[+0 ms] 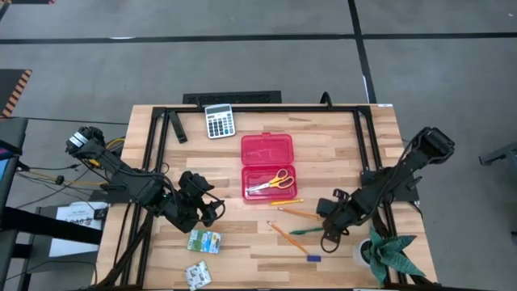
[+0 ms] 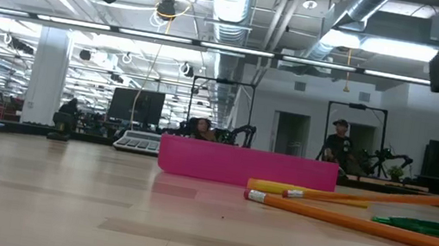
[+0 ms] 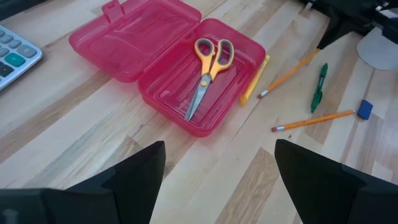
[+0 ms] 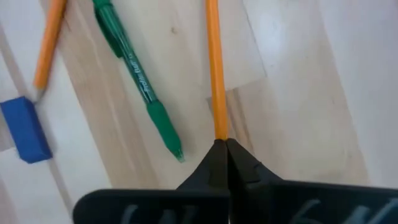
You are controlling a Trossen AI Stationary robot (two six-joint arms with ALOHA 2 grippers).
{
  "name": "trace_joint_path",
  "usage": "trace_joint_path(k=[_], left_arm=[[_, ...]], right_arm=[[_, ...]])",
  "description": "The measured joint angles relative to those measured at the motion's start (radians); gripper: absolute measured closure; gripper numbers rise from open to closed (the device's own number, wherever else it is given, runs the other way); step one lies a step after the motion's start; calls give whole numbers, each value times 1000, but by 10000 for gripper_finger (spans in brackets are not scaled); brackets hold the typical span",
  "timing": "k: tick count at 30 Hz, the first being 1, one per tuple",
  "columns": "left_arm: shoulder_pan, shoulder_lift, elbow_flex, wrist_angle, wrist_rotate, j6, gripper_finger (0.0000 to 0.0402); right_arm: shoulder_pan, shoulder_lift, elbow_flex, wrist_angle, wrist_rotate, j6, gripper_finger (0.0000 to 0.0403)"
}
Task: Pack school essentials
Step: Put the right orange pencil into the red supply box
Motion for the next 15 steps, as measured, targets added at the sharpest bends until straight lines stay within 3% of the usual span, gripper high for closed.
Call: trace_joint_path(k=[15], left_arm=[[0,0,0,0,-6,2,105]], right_arm=[[-21,-165,2,-6,67,-11,403]])
